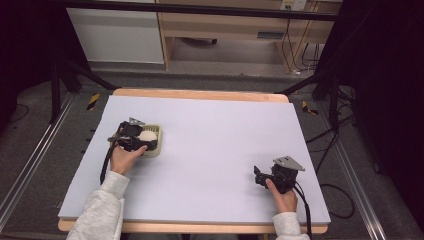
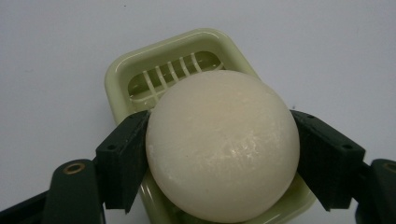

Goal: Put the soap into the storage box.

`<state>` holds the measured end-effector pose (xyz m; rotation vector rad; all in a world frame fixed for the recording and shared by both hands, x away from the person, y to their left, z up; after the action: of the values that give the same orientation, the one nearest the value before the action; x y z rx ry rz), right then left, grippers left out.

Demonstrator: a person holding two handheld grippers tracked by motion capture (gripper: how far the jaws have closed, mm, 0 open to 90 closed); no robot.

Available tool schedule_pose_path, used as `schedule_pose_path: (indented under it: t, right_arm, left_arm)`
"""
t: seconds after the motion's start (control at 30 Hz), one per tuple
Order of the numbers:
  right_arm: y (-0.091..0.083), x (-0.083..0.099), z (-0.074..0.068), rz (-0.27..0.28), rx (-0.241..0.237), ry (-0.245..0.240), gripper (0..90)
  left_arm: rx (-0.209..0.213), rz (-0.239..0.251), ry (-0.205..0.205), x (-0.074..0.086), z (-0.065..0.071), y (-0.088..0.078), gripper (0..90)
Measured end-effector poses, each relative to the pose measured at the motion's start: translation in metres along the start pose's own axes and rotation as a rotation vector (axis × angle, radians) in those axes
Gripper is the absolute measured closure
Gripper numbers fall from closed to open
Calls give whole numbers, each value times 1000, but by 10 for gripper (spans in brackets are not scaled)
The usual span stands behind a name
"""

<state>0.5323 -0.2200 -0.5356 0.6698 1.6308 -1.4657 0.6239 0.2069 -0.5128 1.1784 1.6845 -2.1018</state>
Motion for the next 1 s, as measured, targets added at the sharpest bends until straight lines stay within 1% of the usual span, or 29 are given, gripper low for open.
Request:
schedule_pose_path:
  t: [0.03, 0.1, 0.17, 0.27, 0.37, 0.43, 0.6, 0.67, 0.83, 1.0]
  right_arm:
    - [0, 0, 0, 1, 1, -2, 38]
    - [0, 0, 0, 1, 1, -2, 38]
    - [0, 0, 0, 1, 2, -2, 38]
    - [0, 0, 0, 2, 2, -2, 38]
    - [0, 0, 0, 2, 3, -2, 38]
    - [0, 0, 0, 2, 2, -2, 38]
    - [0, 0, 0, 2, 3, -1, 38]
    - [0, 0, 0, 2, 3, -1, 38]
    - [0, 0, 0, 3, 3, 0, 38]
    - [0, 0, 0, 1, -1, 2, 38]
  left_arm:
    - [-4, -5, 8, 0, 0, 0, 241]
    - [-8, 2, 5, 0, -1, -1, 239]
    - [4, 30, -13, -3, -2, -4, 238]
    - [-1, 68, -21, -7, -3, -10, 224]
    - [-4, 89, -24, -10, -3, -16, 223]
    - [0, 94, -21, -11, -2, -19, 223]
    - [16, 124, -18, -14, 6, -27, 222]
    - [24, 133, -9, -14, 10, -31, 227]
    - [28, 160, 16, -10, 19, -40, 262]
    - [22, 189, 25, -1, 24, -49, 310]
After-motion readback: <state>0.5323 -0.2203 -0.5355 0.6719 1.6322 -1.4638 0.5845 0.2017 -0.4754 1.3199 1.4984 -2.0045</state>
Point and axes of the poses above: each handheld gripper's, and its own axes: y roughly forward along the jaws, x roughly out of its underside, z roughly to its right, the point moved 9 cm from there along y, roughly forward along the jaws, and after that the axes turned 2 degrees about x, right-handed, at the moved point
